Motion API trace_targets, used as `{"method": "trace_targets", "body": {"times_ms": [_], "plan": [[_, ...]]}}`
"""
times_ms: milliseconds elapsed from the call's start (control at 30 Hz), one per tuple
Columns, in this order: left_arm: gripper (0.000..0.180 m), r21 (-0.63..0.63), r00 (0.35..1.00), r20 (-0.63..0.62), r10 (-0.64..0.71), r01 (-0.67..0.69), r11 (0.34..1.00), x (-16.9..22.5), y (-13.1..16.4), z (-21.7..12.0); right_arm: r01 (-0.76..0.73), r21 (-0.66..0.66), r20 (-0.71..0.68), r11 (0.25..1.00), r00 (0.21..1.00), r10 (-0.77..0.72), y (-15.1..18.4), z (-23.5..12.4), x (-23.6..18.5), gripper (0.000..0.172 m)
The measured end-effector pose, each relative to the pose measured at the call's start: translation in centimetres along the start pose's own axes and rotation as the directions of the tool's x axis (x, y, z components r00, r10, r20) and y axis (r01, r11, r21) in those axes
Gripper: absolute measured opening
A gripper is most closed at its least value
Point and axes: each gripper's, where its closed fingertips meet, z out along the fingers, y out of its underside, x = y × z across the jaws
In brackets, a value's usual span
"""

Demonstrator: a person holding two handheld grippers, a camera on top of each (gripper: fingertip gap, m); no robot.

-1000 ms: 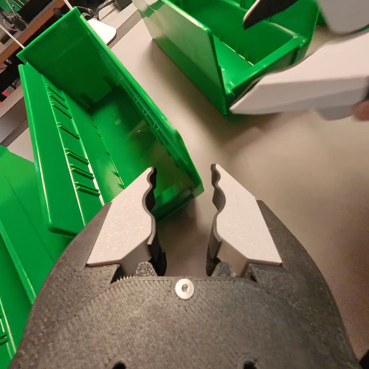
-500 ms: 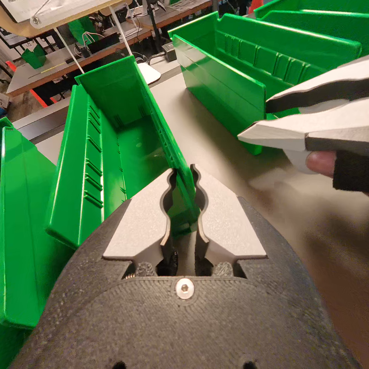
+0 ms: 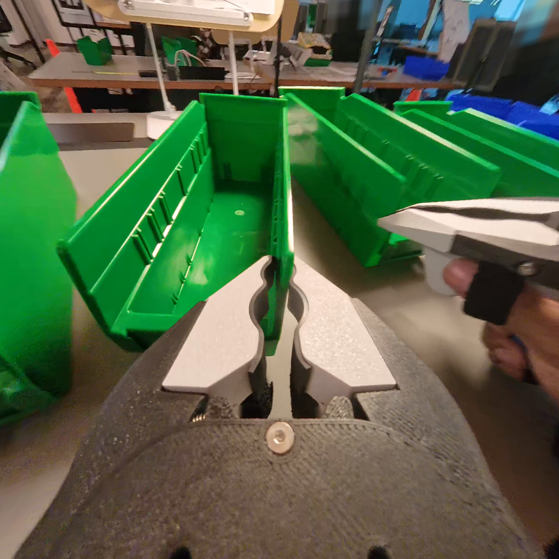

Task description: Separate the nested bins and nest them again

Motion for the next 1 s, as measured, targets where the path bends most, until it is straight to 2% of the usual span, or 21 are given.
{"method": "trace_targets", "body": {"times_ms": [133, 233, 300, 400, 467, 533, 600, 733, 900, 1000], "plan": [[0.014, 0.043, 0.993, -0.117, 0.008, -0.003, 0.999, 3.6, -0.5, -1.1, -0.005, 0.006, 0.013, 1.0, 1.0, 0.005, 0.2, -0.5, 0.0, 0.01], [0.038, 0.077, 0.972, -0.204, 0.118, -0.104, 0.992, 4.2, -1.9, -2.8, -0.004, 0.002, 0.035, 1.0, 0.999, 0.004, 0.4, -1.0, 0.0, 0.01], [0.051, 0.085, 0.969, -0.194, 0.152, -0.137, 0.987, 2.1, -3.3, -4.1, -0.008, 0.002, 0.065, 1.0, 0.998, 0.008, 0.5, -1.7, -0.2, 0.015], [0.053, 0.094, 0.989, -0.111, 0.095, -0.085, 0.992, -3.2, -5.9, -5.1, -0.008, 0.015, 0.062, 1.0, 0.998, 0.007, 0.2, -3.0, 0.2, 0.026], [0.052, 0.039, 0.995, -0.049, 0.088, -0.086, 0.996, -6.2, -5.8, -4.3, -0.013, 0.02, 0.049, 1.0, 0.999, 0.012, -0.1, -3.6, 0.6, 0.033], [0.054, -0.057, 0.994, -0.066, 0.088, -0.092, 0.994, -6.9, -4.4, -2.9, -0.014, 0.023, 0.044, 1.0, 0.999, 0.013, -0.3, -3.8, 0.7, 0.037], [0.052, -0.116, 0.992, -0.102, 0.075, -0.086, 0.989, -6.4, -3.3, -1.5, -0.008, 0.016, 0.041, 1.0, 0.999, 0.008, -0.3, -3.7, 0.8, 0.039], [0.045, -0.191, 0.99, -0.062, 0.127, -0.137, 0.972, -6.3, -1.3, 0.3, -0.003, 0.006, 0.049, 1.0, 0.999, 0.003, -0.2, -3.8, 0.5, 0.04], [0.002, -0.125, 0.995, 0.011, 0.103, -0.101, 0.987, -6.5, -1.3, 1.1, 0.0, 0.005, 0.052, 1.0, 0.999, 0.0, -0.2, -4.0, 0.2, 0.04], [0.002, -0.067, 0.997, 0.062, 0.037, -0.033, 0.997, -6.6, -1.2, 0.8, -0.003, 0.008, 0.054, 1.0, 0.999, 0.003, -0.2, -3.9, 0.1, 0.04]]}}
